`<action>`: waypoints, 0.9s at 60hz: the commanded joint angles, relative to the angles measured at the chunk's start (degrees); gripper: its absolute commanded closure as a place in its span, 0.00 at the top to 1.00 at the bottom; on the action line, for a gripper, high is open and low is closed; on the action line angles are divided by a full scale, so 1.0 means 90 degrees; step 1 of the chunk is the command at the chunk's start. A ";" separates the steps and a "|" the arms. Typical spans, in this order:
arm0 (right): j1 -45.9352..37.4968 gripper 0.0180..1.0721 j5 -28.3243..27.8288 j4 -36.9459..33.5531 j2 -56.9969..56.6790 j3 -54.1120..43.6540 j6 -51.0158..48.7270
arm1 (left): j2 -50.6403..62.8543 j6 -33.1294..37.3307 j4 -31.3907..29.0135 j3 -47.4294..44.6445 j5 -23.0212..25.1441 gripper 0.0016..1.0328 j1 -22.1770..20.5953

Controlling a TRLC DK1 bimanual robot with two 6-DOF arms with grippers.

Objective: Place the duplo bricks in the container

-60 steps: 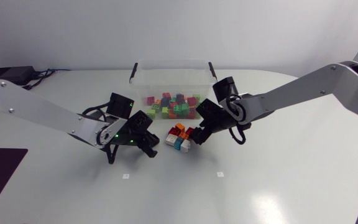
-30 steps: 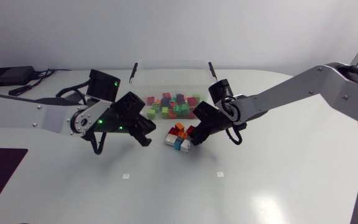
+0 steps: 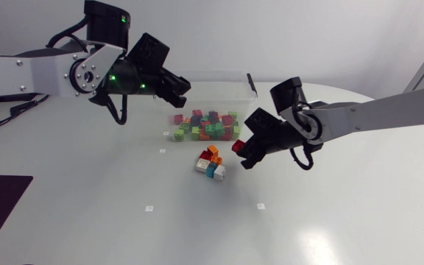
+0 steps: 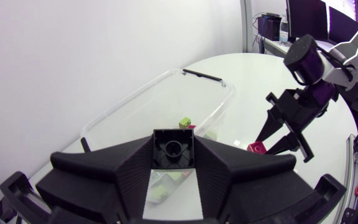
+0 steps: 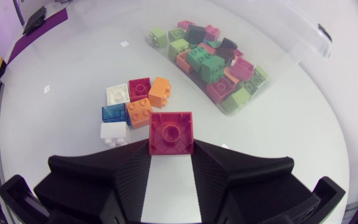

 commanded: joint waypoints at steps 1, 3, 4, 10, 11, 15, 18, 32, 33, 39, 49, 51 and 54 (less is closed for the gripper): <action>-0.0070 0.26 -0.0013 -0.0203 -0.0450 -0.0197 -0.0112 | 0.0406 -0.0214 -0.0052 0.0415 0.0041 0.24 0.0010; -0.0079 0.26 -0.0023 -0.0271 -0.0587 -0.0207 -0.0112 | 0.0523 -0.0263 -0.0052 0.0532 0.0041 0.24 0.0010; -0.0079 0.26 -0.0023 -0.0300 -0.0665 -0.0207 -0.0112 | 0.0591 -0.0302 -0.0052 0.0610 0.0031 0.24 0.0010; -0.0099 0.26 -0.0033 -0.0496 -0.0987 -0.0187 -0.0102 | 0.0933 -0.0390 -0.0042 0.0981 0.0031 0.24 0.0030; -0.0099 0.26 -0.0033 -0.0515 -0.1016 -0.0177 -0.0102 | 0.0992 -0.0429 -0.0042 0.1049 0.0031 0.24 0.0040; -0.0099 0.26 -0.0033 -0.0632 -0.1192 -0.0128 -0.0063 | 0.1275 -0.0526 -0.0052 0.1352 0.0011 0.24 0.0098; -0.0099 0.26 -0.0033 -0.0730 -0.1261 -0.0070 -0.0043 | 0.1421 -0.0565 -0.0071 0.1538 0.0011 0.24 0.0118; -0.0099 0.26 -0.0043 -0.0955 -0.1348 0.0331 0.0142 | 0.2066 -0.0634 -0.0159 0.2280 -0.0223 0.25 0.0167; -0.0099 0.26 -0.0052 -0.0984 -0.1348 0.0379 0.0162 | 0.2105 -0.0634 -0.0169 0.2319 -0.0223 0.27 0.0176; -0.0089 0.26 -0.0052 -0.1101 -0.1329 0.0653 0.0279 | 0.2408 -0.0682 -0.0296 0.2612 -0.0291 0.44 0.0264; -0.0079 0.26 -0.0052 -0.1374 -0.1222 0.1278 0.0523 | 0.2681 -0.0663 -0.0511 0.2895 -0.0448 0.91 0.0430; -0.0070 0.26 -0.0052 -0.1414 -0.1182 0.1395 0.0562 | 0.2681 -0.0624 -0.0511 0.2866 -0.0487 0.95 0.0430; -0.0070 0.26 -0.0052 -0.1443 -0.1114 0.1571 0.0640 | 0.2642 -0.0565 -0.0520 0.2778 -0.0506 0.95 0.0450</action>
